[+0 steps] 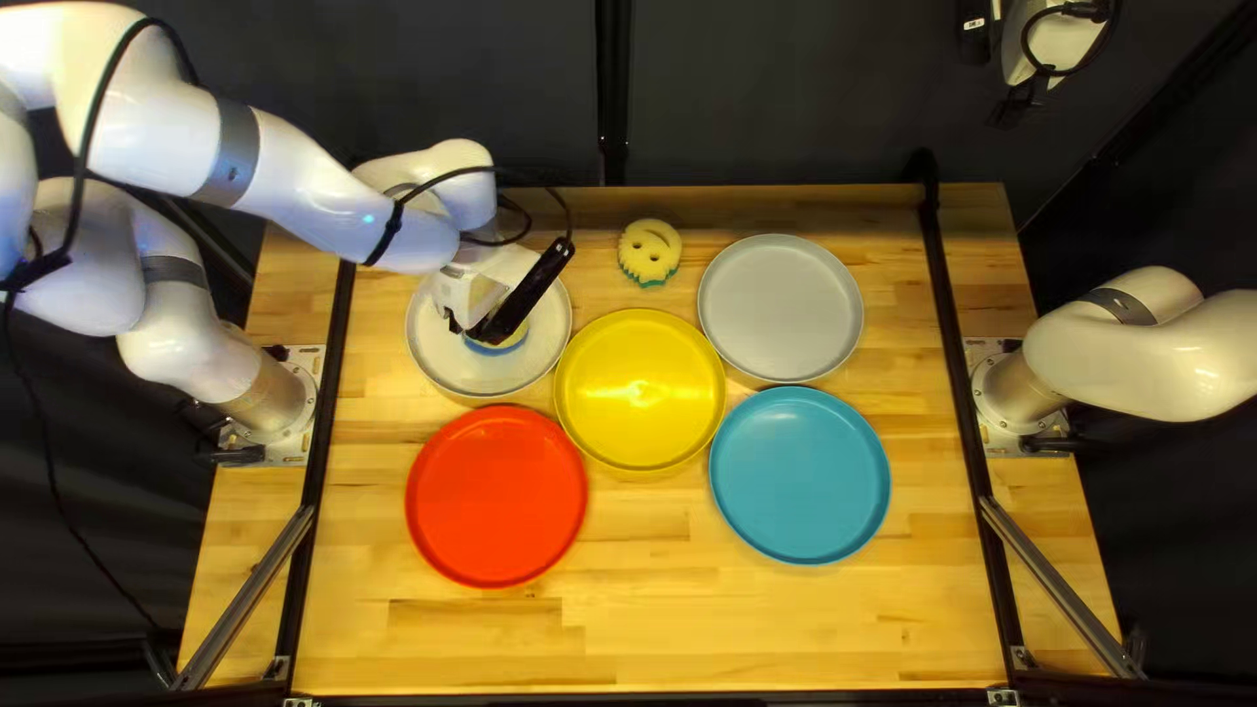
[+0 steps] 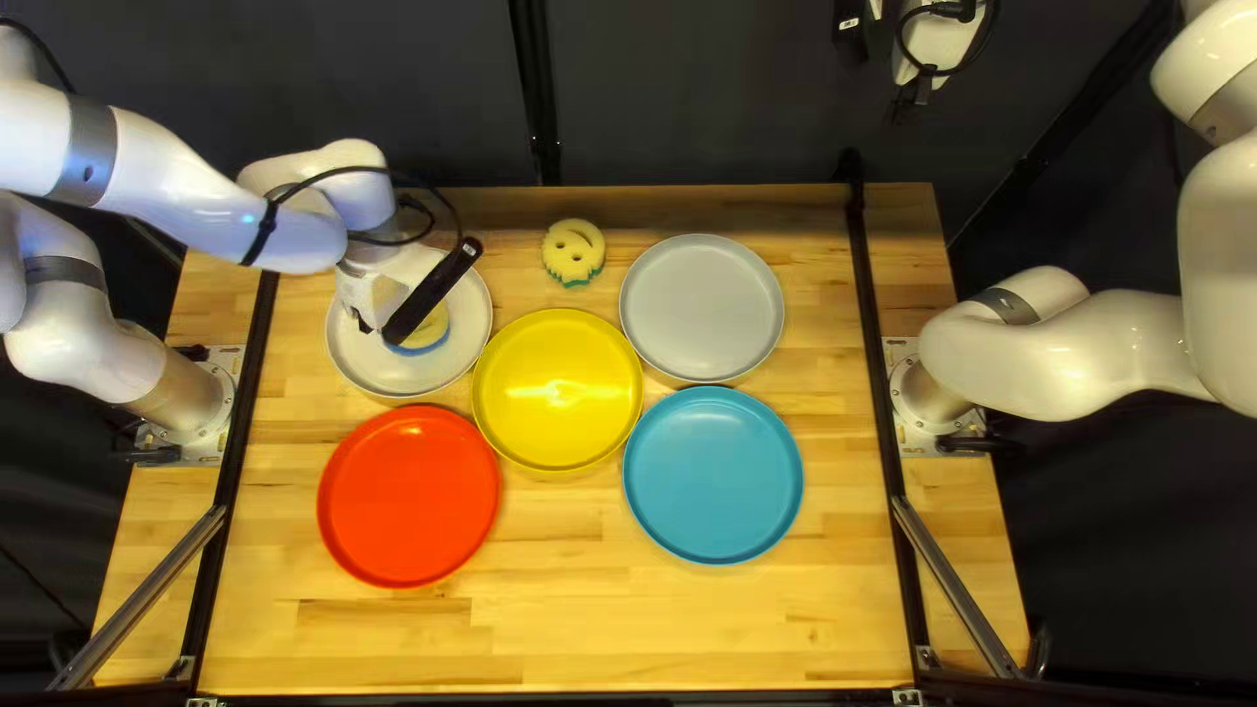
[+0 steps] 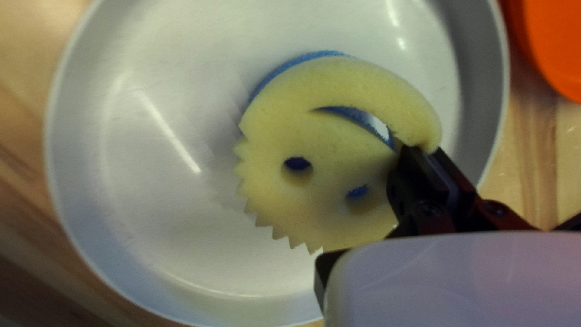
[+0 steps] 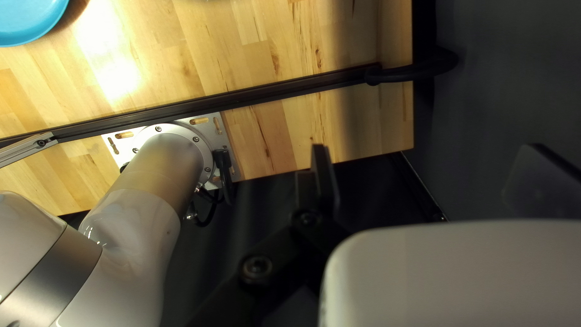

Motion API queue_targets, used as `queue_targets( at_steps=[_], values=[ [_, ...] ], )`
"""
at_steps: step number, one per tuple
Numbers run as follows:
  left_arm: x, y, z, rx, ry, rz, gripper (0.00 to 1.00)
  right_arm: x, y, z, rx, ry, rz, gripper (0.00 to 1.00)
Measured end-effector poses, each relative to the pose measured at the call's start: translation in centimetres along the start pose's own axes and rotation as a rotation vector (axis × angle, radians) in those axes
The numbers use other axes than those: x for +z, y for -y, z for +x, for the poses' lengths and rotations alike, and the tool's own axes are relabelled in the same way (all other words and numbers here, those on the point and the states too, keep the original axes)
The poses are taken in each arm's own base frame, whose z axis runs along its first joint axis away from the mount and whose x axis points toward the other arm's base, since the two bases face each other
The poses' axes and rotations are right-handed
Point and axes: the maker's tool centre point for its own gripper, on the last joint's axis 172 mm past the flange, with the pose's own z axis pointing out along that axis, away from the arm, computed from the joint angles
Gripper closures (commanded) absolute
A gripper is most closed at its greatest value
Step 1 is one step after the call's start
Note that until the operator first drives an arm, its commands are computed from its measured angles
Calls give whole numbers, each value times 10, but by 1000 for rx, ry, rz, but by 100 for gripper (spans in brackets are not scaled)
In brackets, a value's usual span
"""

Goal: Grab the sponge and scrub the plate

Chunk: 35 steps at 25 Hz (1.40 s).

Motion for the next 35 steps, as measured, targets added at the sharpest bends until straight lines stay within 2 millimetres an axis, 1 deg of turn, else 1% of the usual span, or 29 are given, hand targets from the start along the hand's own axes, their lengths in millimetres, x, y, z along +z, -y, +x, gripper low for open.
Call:
queue_targets(
  at_steps=[3, 8, 12, 18, 20, 23, 31, 35],
  values=[
    [5, -1, -1, -2, 3, -2, 100, 0, 0, 0, 0, 0, 0, 0],
    [9, 10, 7, 1, -7, -4, 100, 0, 0, 0, 0, 0, 0, 0],
    [5, 26, 18, 6, -20, 1, 100, 0, 0, 0, 0, 0, 0, 0],
    [-3, 53, 27, 10, -35, 7, 100, 0, 0, 0, 0, 0, 0, 0],
    [-3, 56, 28, 13, -36, 7, 100, 0, 0, 0, 0, 0, 0, 0],
    [-1, 52, 23, 16, -34, 2, 100, 0, 0, 0, 0, 0, 0, 0],
    [14, 24, -4, 11, -19, -16, 100, 0, 0, 0, 0, 0, 0, 0],
    [18, 13, -19, -2, -17, -22, 100, 0, 0, 0, 0, 0, 0, 0]
  ],
)
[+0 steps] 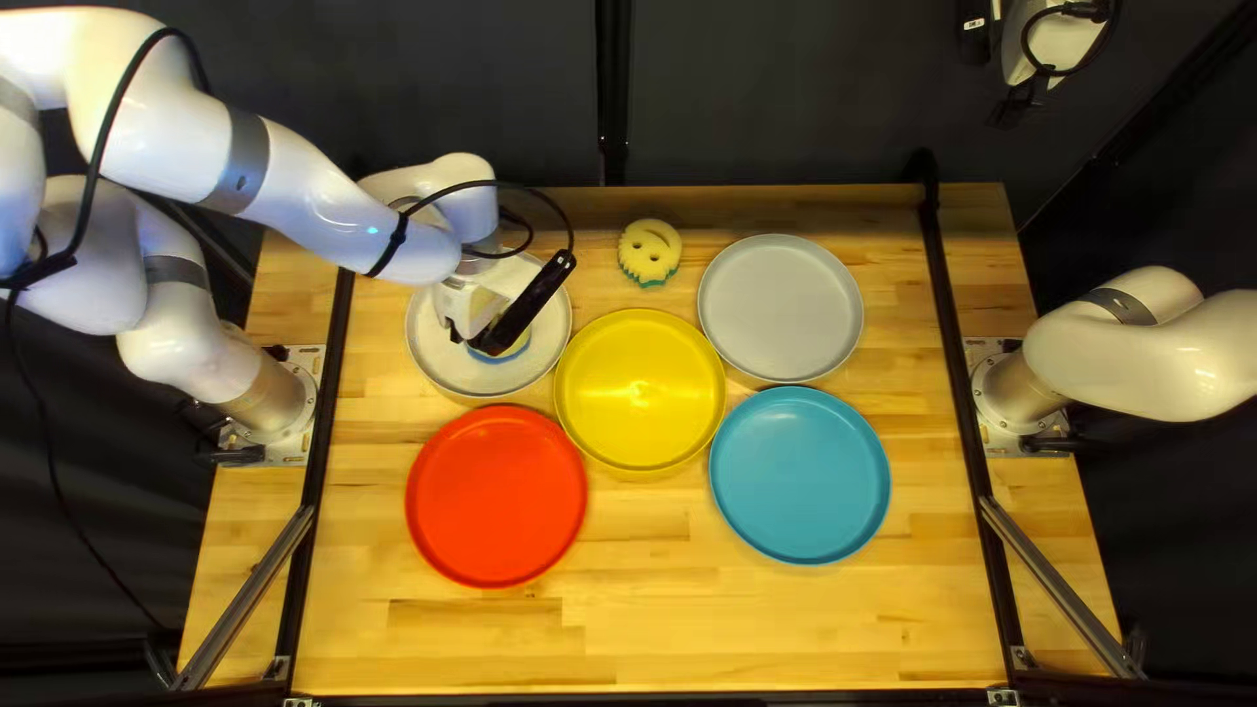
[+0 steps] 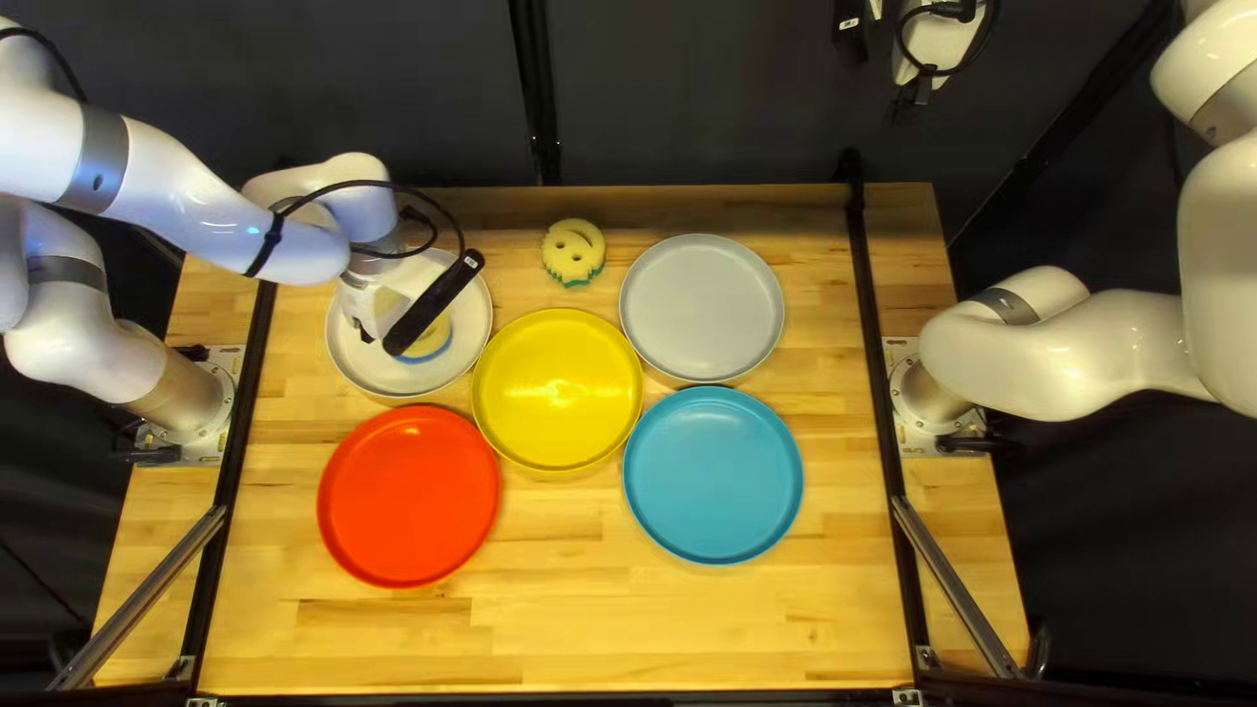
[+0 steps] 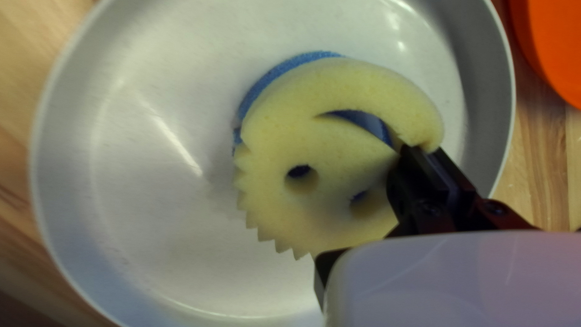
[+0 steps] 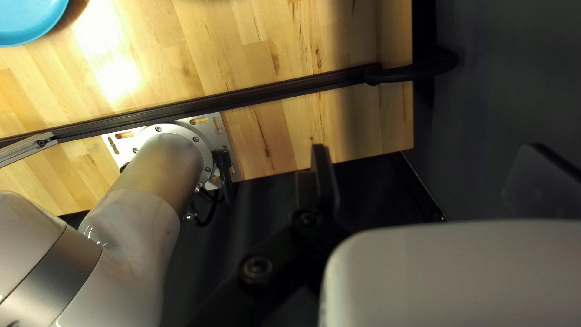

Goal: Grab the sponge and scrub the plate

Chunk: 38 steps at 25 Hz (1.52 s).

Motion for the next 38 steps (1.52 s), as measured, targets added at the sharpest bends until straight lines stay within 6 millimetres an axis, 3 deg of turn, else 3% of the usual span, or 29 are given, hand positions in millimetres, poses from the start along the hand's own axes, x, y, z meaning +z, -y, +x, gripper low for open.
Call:
queue_targets(
  at_steps=[5, 19, 31, 38],
  values=[
    [-4, 2, -13, -21, 0, -8, 100, 0, 0, 0, 0, 0, 0, 0],
    [-21, 45, -4, -19, -4, -9, 100, 0, 0, 0, 0, 0, 0, 0],
    [-11, 3, 27, 24, 4, -3, 100, 0, 0, 0, 0, 0, 0, 0],
    [-6, 17, 27, 22, -4, 0, 100, 0, 0, 0, 0, 0, 0, 0]
  ],
)
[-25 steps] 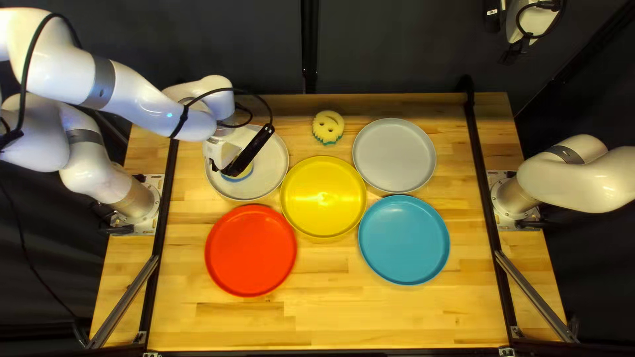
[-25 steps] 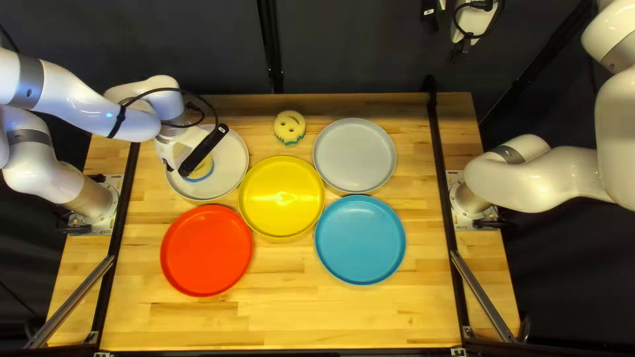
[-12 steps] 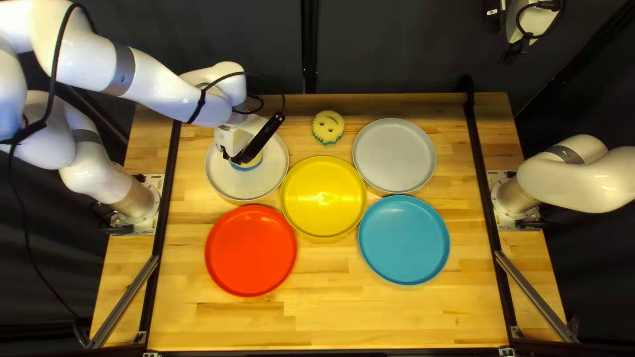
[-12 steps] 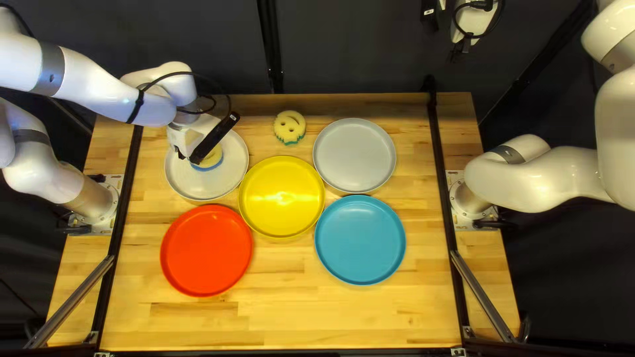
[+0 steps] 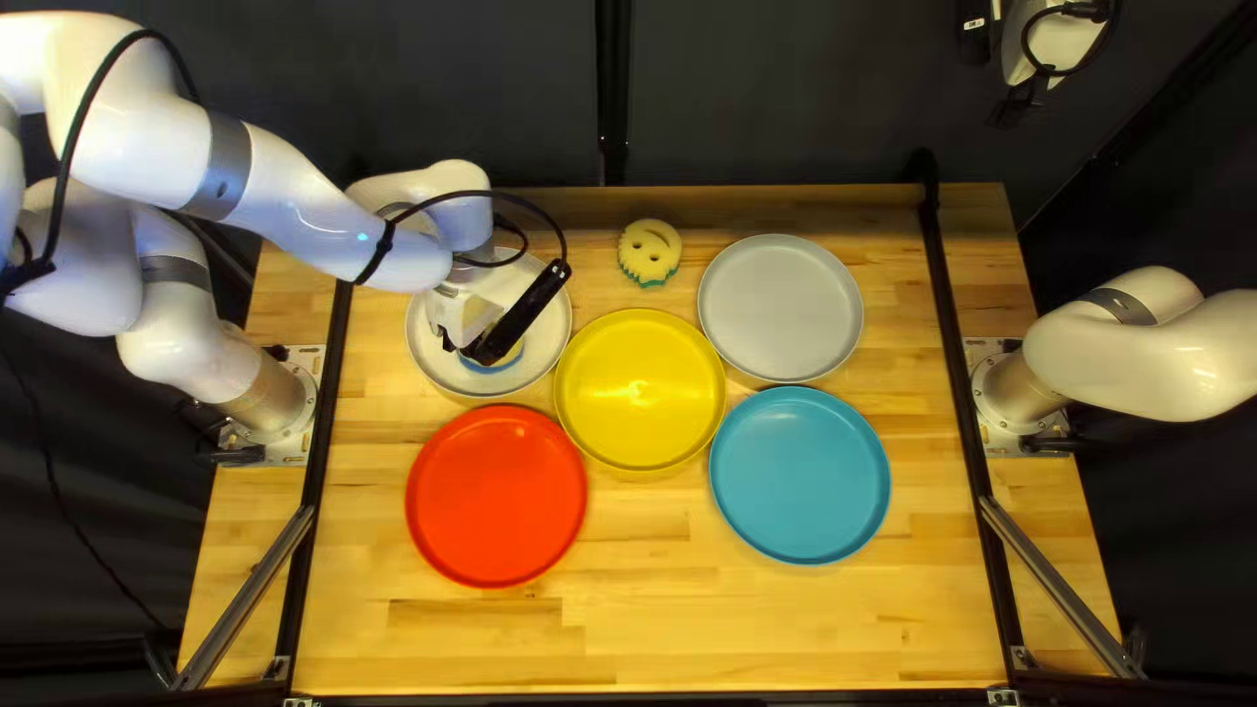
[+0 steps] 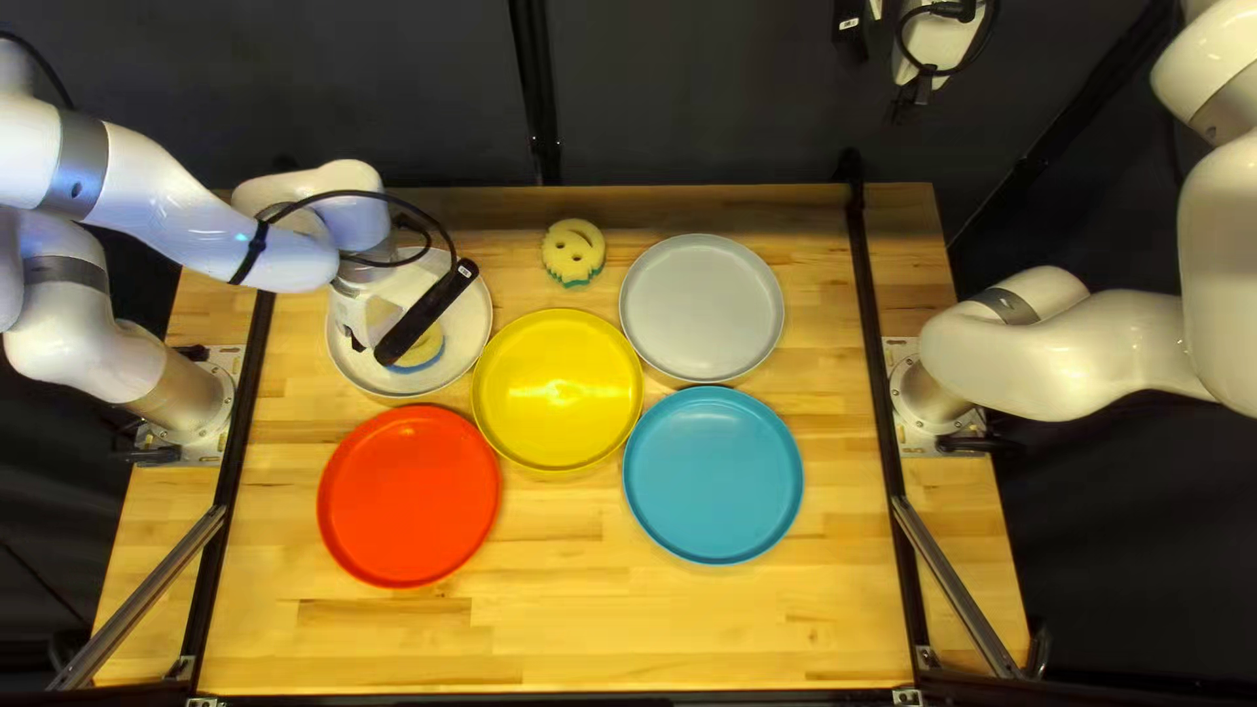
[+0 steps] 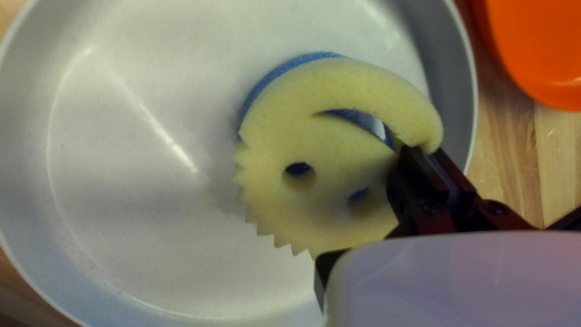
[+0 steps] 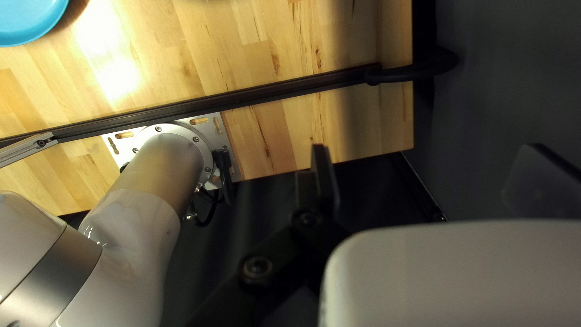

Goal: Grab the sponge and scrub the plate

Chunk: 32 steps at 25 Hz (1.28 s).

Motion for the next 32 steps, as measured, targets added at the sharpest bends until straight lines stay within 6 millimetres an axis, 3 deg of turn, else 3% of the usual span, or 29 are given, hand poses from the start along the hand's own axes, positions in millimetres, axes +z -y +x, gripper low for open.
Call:
queue_targets(
  at_steps=[8, 15, 32],
  values=[
    [-15, 33, -3, -9, -11, 3, 100, 0, 0, 0, 0, 0, 0, 0],
    [-19, 48, 8, -3, -21, 4, 100, 0, 0, 0, 0, 0, 0, 0],
    [5, -17, -9, -11, -17, -5, 100, 0, 0, 0, 0, 0, 0, 0]
  ],
)
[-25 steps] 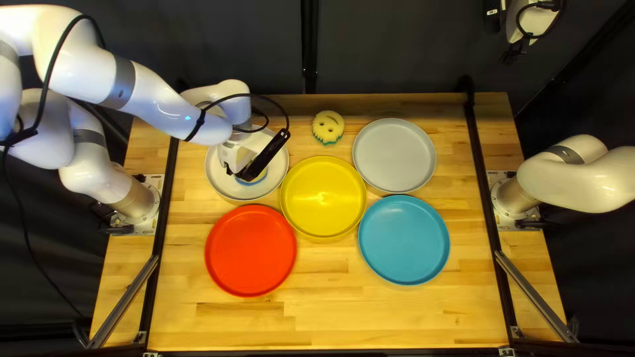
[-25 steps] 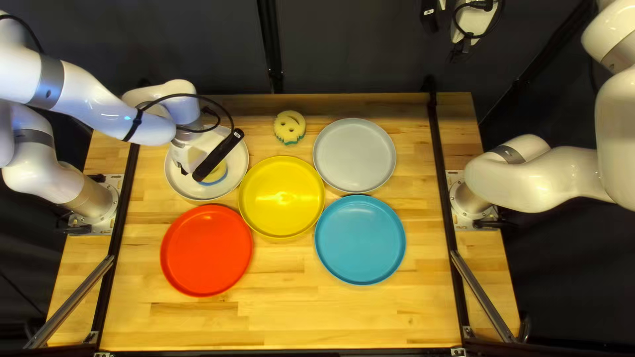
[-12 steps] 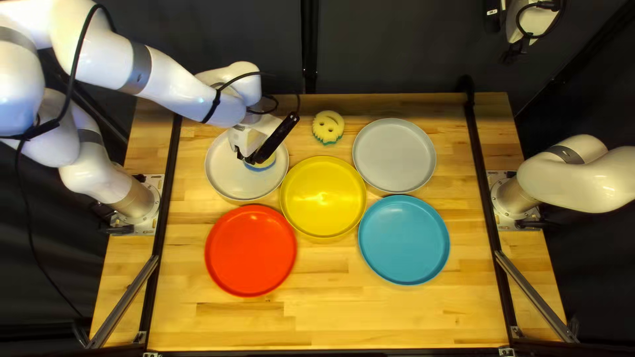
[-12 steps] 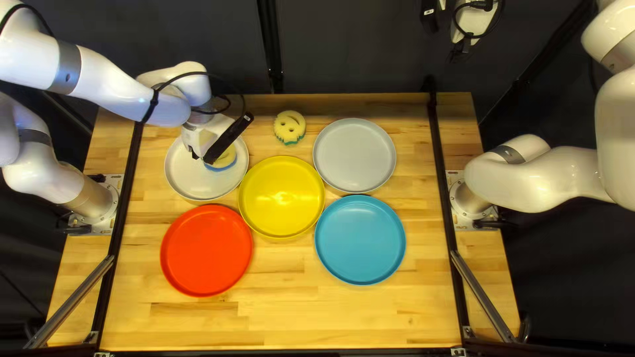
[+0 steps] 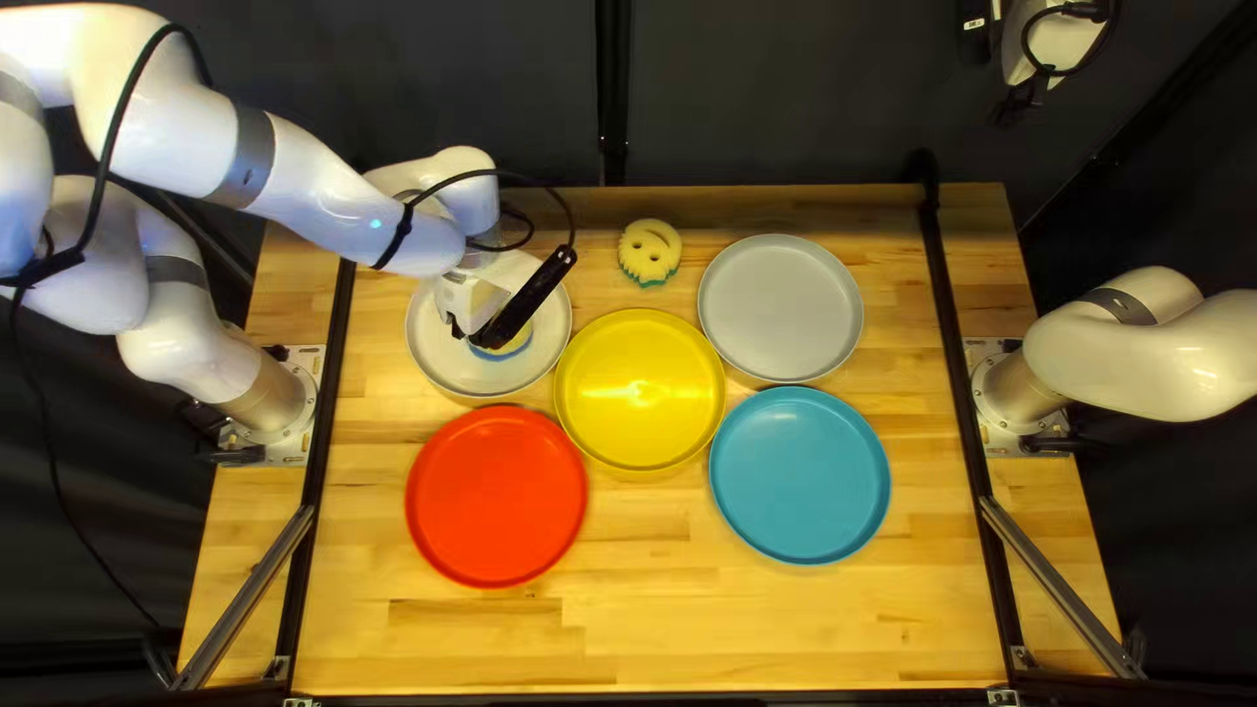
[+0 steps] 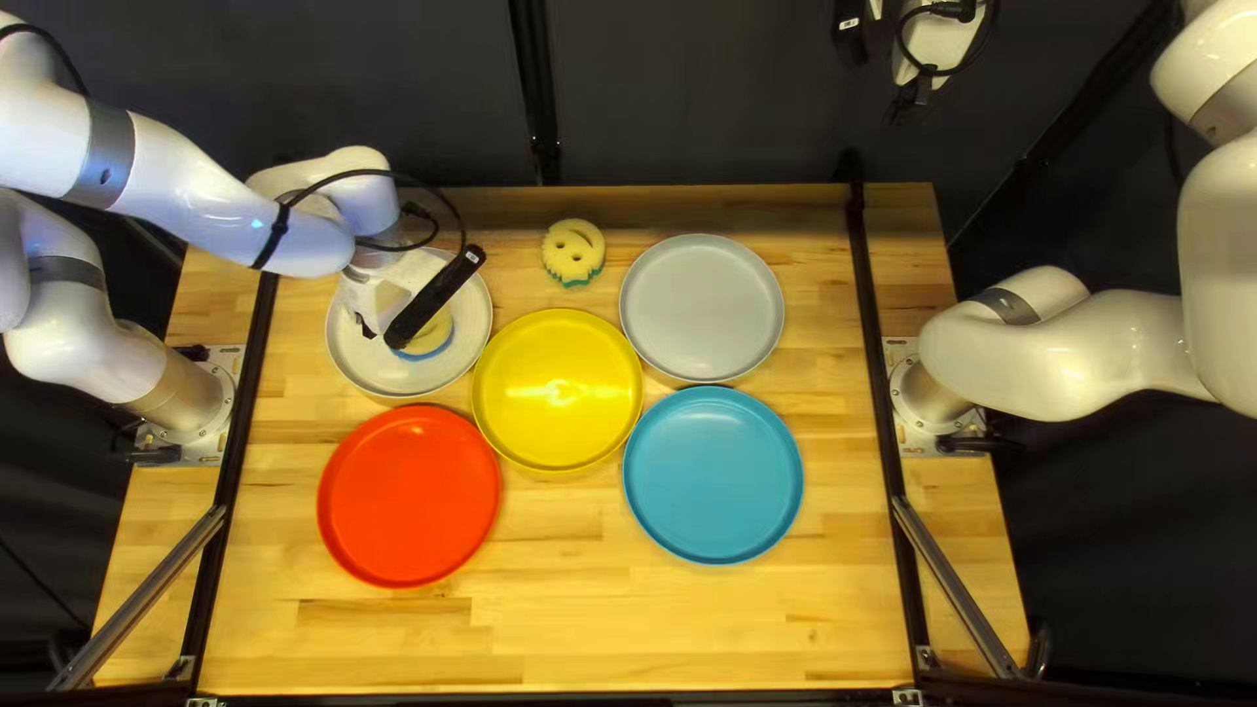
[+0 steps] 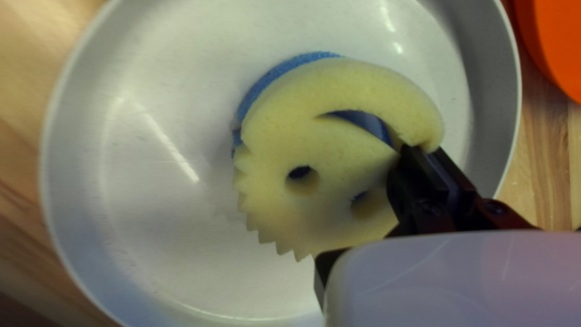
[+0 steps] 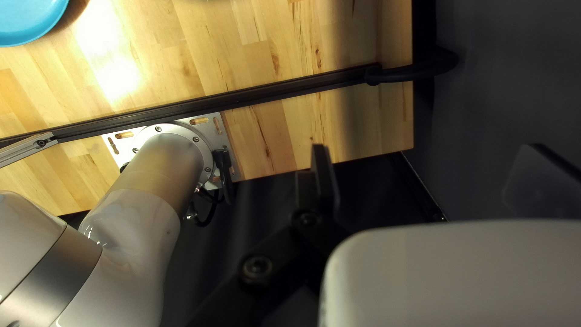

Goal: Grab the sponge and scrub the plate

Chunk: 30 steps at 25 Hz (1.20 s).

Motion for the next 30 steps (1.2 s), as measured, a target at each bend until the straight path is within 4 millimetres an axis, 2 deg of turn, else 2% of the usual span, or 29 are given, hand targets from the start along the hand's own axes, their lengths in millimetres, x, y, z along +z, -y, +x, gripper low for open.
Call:
queue_targets(
  at_steps=[4, 11, 18, 24, 27, 30],
  values=[
    [-1, 0, -5, -8, 2, -1, 100, 0, 0, 0, 0, 0, 0, 0],
    [-10, 28, -21, -30, -6, -6, 100, 0, 0, 0, 0, 0, 0, 0],
    [-29, 60, -11, -30, -23, -1, 100, 0, 0, 0, 0, 0, 0, 0],
    [-26, 58, 5, -14, -28, 4, 100, 0, 0, 0, 0, 0, 0, 0],
    [-18, 50, 12, -1, -23, 4, 100, 0, 0, 0, 0, 0, 0, 0],
    [-9, 35, 10, 4, -13, 4, 100, 0, 0, 0, 0, 0, 0, 0]
  ],
)
